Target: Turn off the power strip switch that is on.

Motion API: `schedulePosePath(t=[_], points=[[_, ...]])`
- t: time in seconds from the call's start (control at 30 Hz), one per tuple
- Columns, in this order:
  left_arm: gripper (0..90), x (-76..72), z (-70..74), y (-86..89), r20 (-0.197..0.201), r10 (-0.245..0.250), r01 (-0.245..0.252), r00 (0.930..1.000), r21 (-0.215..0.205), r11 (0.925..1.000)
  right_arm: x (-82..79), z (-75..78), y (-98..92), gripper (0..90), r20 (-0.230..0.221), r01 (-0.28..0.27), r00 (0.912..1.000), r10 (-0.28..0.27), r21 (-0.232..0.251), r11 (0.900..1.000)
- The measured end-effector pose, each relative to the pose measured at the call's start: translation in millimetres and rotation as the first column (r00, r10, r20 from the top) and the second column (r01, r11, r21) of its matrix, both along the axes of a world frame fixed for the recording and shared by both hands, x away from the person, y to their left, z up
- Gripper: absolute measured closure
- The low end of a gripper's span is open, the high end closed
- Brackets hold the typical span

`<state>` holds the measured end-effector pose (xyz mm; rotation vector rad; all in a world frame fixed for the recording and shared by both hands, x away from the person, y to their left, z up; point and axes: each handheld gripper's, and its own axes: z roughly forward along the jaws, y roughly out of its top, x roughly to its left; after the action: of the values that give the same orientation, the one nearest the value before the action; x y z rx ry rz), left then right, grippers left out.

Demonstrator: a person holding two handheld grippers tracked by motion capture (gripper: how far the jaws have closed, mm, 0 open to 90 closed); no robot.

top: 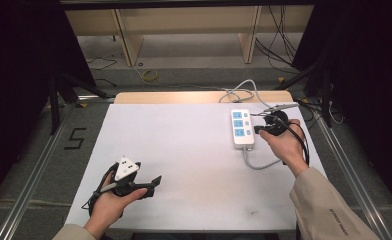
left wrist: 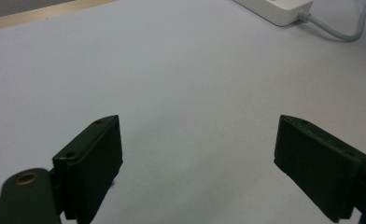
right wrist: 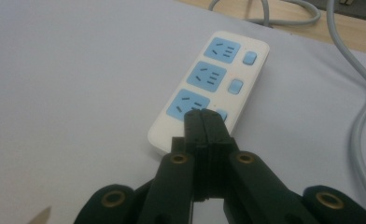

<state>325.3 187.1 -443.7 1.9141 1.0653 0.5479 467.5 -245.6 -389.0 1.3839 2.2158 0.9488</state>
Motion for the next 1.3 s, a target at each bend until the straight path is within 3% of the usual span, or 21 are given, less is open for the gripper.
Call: schedulePosePath(t=[0.57,1.3], points=[[14.8,-0.2,0.1,-0.3,0.001,-0.003,0.003,1.0000,-0.003,1.0000,22.9,2.5,7.7,90.0,-0.022,0.020,0.9995,-0.021,-0.022,1.000],[14.8,-0.4,0.6,-0.9,0.002,-0.006,0.006,1.0000,-0.007,1.0000,51.5,-9.7,10.4,90.0,-0.074,0.049,0.9958,-0.053,-0.054,0.997]])
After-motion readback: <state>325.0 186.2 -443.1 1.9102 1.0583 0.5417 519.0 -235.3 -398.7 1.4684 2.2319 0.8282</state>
